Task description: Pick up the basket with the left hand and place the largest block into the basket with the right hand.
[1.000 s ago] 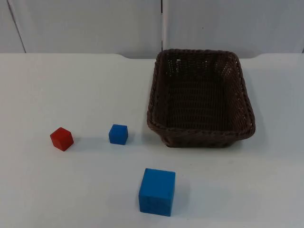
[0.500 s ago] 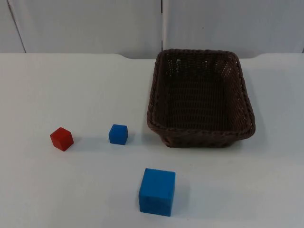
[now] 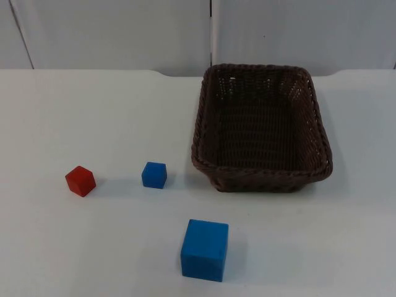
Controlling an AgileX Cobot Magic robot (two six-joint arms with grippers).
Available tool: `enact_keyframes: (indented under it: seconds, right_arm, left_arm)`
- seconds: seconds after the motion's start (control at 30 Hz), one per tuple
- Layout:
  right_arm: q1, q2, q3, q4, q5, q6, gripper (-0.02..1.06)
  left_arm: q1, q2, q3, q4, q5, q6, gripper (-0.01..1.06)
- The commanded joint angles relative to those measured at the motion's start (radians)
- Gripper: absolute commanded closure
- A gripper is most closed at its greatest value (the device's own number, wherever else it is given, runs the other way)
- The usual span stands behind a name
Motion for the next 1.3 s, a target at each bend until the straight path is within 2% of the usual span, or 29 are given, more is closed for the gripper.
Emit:
enact_keyframes:
  seconds: [0.0,0.27,0.47,0.8,1.27]
  right_arm:
    - [-0.004,-0.002,0.001,0.003,-0.011,-0.007,-0.01]
    - [-0.004,-0.002,0.001,0.003,-0.011,-0.007,-0.01]
    - [-0.004,-0.002,0.001,0.003,-0.011,-0.007,-0.01]
    - [-0.004,-0.002,0.001,0.003,-0.011,-0.007,-0.01]
    - [-0.004,-0.002,0.001,-0.001,-0.011,-0.007,-0.01]
  left_arm:
    - [0.002,0.037,-0.018,-0.035,-0.036,0.023,0.0]
    - [0.002,0.176,-0.052,-0.179,-0.092,0.111,0.0]
    - [0.002,0.313,-0.088,-0.234,-0.116,0.186,0.01]
    - [0.002,0.496,-0.155,-0.271,-0.159,0.205,0.04]
    - [0.002,0.725,-0.282,-0.278,-0.163,0.24,0.04]
